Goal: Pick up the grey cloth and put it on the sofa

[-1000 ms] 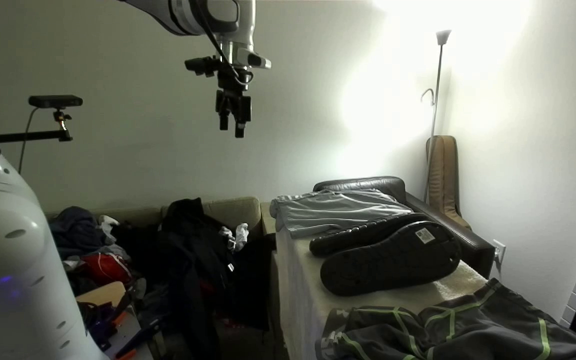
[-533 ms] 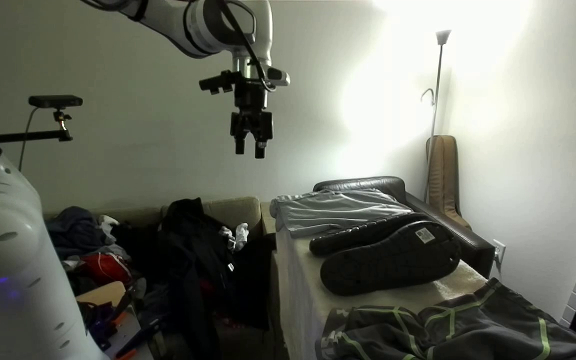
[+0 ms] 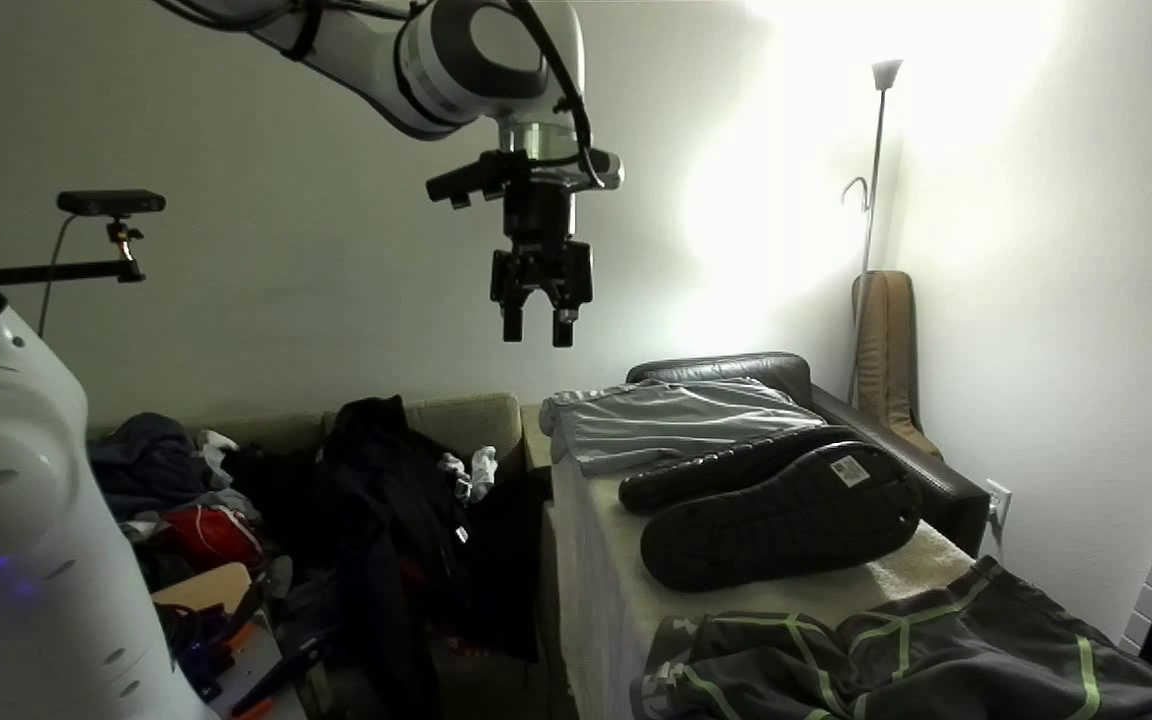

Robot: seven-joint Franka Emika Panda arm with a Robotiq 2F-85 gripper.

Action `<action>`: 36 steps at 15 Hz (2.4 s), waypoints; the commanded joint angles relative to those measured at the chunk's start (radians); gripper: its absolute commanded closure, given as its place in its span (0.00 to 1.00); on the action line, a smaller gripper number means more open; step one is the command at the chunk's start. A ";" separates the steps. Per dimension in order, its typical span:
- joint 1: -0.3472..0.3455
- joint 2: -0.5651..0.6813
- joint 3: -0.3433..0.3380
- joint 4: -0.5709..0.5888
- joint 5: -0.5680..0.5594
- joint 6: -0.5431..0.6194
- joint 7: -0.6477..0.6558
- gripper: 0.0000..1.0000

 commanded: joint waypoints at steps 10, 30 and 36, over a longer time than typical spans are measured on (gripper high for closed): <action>-0.048 0.148 -0.047 -0.005 -0.102 0.312 -0.048 0.00; -0.035 0.379 -0.014 0.038 -0.071 0.642 -0.067 0.00; -0.032 0.480 -0.012 0.058 -0.074 0.698 -0.054 0.00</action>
